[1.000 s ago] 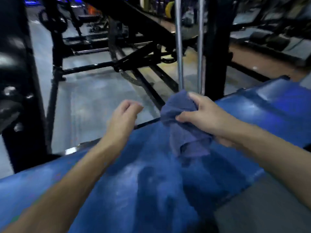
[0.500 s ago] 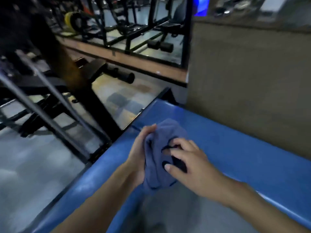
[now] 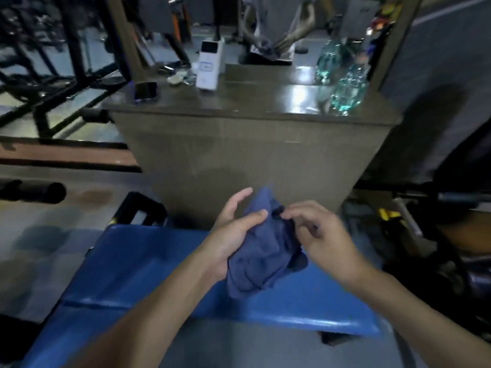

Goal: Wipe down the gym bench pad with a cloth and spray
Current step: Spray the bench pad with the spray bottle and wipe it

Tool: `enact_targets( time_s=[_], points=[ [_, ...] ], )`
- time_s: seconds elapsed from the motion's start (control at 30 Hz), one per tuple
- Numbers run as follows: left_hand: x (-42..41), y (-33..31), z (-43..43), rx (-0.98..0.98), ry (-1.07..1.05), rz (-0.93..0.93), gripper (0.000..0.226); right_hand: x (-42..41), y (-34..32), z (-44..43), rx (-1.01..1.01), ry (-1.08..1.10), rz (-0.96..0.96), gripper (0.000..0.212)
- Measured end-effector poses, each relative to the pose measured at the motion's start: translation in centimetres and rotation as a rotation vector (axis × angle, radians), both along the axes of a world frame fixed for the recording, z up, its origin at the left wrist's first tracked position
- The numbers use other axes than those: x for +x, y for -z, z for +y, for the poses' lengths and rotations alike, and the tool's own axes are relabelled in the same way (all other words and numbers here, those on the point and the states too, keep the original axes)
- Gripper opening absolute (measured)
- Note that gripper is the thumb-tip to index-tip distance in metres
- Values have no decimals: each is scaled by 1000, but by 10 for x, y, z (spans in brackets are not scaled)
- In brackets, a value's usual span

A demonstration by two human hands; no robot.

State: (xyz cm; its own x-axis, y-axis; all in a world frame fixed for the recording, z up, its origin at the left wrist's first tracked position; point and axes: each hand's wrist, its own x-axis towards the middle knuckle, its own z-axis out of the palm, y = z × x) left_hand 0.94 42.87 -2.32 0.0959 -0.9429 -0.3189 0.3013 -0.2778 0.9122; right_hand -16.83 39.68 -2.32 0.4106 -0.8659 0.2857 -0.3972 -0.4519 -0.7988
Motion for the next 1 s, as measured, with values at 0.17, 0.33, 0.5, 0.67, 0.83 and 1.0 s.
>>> enact_targets(
  time_s=[0.17, 0.33, 0.5, 0.67, 0.83, 1.0],
  points=[
    [-5, -6, -81, -276, 140, -480, 45, -33, -26, -83, 1, 237, 167, 33],
    [6, -7, -175, -494, 209, -716, 43, -49, -56, -216, -43, 523, 186, 28],
    [18, -12, -244, -573, 235, -771, 46, -52, -95, -336, 36, 744, -26, 81],
    [25, -9, -279, -564, 257, -744, 41, -50, -109, -404, 78, 741, -273, 86],
    [35, -3, -292, -543, 281, -739, 39, -53, -110, -442, 23, 807, -219, 30],
    [41, 3, -299, -540, 274, -754, 41, -48, -105, -448, -101, 787, -100, 18]
  ],
)
